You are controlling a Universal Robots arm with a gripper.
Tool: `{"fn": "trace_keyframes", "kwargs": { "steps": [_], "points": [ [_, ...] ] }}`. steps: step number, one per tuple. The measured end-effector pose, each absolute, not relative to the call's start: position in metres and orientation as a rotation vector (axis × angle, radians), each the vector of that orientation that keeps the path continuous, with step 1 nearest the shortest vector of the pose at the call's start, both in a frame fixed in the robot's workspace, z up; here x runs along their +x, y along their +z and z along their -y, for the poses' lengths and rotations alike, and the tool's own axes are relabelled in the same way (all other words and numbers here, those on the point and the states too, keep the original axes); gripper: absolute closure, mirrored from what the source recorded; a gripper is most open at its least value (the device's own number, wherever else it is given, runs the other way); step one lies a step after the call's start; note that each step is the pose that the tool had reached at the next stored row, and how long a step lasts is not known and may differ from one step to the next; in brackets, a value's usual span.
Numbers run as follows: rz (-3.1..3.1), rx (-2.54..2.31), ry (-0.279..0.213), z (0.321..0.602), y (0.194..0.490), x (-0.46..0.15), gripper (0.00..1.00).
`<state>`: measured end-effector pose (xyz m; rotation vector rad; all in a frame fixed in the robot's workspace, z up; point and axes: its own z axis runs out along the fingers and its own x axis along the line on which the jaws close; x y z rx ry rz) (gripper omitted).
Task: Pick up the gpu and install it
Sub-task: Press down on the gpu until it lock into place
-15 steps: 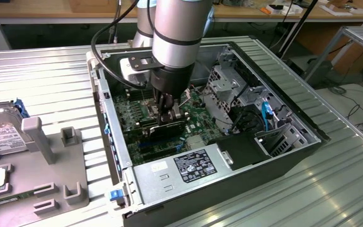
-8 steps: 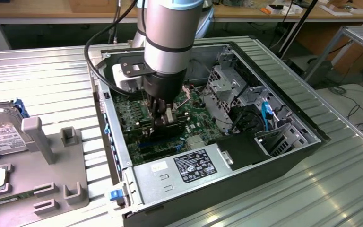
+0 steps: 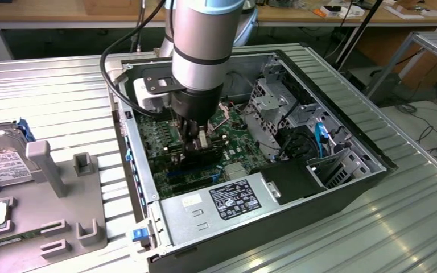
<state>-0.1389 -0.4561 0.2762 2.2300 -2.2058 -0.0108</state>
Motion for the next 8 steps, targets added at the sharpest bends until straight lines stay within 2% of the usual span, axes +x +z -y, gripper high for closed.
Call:
{"fn": "trace_keyframes", "kwargs": {
  "steps": [8],
  "points": [
    [2.206,2.23,-0.011,0.456,0.27,-0.142,0.89]
  ]
}}
